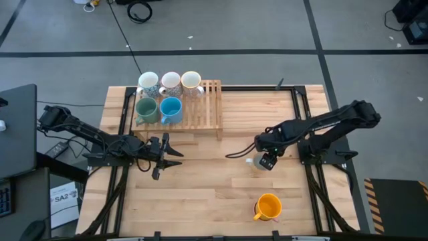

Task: Place coffee mugs
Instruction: Move the white-orange patterned mug to the middle

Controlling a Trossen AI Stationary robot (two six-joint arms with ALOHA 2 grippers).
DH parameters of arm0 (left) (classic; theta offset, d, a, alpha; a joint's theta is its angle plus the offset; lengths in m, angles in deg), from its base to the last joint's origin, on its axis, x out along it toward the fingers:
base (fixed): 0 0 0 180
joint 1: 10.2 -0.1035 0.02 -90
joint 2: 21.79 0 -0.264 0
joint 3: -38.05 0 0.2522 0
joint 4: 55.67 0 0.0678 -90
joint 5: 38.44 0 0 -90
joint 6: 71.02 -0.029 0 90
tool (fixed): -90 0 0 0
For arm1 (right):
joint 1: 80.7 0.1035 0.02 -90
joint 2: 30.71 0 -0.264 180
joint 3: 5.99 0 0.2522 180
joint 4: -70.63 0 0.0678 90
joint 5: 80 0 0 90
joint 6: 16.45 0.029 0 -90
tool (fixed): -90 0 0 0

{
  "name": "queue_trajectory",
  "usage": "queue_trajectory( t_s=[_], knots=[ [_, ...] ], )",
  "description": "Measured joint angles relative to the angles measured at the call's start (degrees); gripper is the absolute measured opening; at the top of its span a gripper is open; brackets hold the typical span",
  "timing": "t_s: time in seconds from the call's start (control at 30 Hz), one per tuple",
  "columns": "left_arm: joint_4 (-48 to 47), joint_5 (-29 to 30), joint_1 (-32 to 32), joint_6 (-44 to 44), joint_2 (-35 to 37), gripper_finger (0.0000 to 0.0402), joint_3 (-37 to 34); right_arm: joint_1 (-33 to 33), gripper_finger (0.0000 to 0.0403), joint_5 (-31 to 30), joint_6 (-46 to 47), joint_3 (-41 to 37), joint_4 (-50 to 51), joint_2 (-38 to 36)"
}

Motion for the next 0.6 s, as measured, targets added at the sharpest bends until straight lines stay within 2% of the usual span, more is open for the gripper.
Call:
queue_trajectory(
  t_s=[0.2,0.6],
  knots=[
    [0.0,0.0,0.0,0.0,0.0,0.0148,0.0,0.0,0.0180,-0.6,-0.1,-0.2,-0.5,1.0],
    [0.0,0.4,0.0,0.0,0.0,0.0148,0.0,-0.7,0.0054,-1.4,-4.6,-0.2,-3.3,1.9]
  ],
)
